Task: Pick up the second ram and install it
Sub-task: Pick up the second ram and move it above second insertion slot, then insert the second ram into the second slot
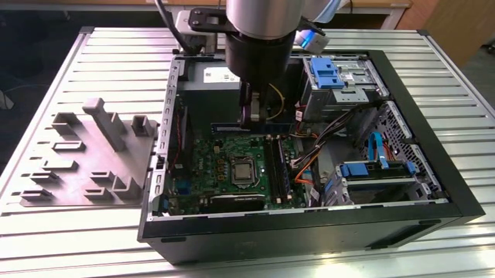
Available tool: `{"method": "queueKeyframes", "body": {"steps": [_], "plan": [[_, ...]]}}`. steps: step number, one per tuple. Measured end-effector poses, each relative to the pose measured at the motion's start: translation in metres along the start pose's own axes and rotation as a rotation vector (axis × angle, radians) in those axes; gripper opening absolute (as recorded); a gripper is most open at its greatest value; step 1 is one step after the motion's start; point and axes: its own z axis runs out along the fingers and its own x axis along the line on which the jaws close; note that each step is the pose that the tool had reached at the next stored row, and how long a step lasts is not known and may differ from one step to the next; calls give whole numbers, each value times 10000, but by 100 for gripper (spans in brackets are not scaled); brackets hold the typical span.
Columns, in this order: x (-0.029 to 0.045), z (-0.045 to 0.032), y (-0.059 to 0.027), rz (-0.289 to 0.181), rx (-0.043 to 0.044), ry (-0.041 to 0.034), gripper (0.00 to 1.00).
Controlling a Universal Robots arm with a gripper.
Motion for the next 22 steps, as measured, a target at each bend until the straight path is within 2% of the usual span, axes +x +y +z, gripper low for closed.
{"method": "queueKeyframes", "body": {"steps": [15,22], "plan": [[22,263,-13,-1,0,-10,11],[23,278,-14,-1,0,-9,11]]}}
